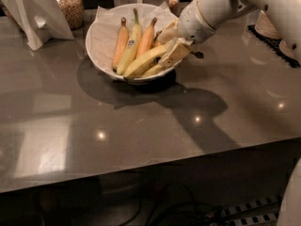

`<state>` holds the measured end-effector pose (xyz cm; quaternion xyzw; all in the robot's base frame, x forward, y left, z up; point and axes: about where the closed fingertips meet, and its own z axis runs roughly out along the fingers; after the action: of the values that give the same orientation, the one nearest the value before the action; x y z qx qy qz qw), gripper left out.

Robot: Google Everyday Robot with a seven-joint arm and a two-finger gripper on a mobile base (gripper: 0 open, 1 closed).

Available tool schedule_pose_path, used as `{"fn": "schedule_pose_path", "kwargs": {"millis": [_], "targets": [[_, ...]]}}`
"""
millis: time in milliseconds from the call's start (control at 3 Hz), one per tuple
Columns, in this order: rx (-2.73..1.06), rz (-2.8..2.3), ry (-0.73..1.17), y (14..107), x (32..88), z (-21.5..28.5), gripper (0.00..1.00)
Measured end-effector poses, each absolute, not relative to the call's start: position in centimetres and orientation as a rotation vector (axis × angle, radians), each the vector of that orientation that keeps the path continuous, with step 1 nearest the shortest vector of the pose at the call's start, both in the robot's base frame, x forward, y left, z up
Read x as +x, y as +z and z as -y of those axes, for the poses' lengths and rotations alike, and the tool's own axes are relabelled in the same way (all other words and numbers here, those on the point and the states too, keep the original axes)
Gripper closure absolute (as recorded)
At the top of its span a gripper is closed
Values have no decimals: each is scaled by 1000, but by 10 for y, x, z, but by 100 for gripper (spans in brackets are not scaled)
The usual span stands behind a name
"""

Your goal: Pick banana from white bowl

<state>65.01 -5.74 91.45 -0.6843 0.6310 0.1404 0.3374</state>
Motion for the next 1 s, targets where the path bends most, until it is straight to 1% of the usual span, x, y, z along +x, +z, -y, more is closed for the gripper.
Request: {"fn": "schedule_pose_path", "kwargs": {"millis": [333, 667, 1000], "targets": [[-1790, -1654, 389, 906, 650, 56, 60], [-1798, -1656, 391, 907, 648, 58, 88], [-1805, -1654, 381, 913, 645, 60, 100]]}}
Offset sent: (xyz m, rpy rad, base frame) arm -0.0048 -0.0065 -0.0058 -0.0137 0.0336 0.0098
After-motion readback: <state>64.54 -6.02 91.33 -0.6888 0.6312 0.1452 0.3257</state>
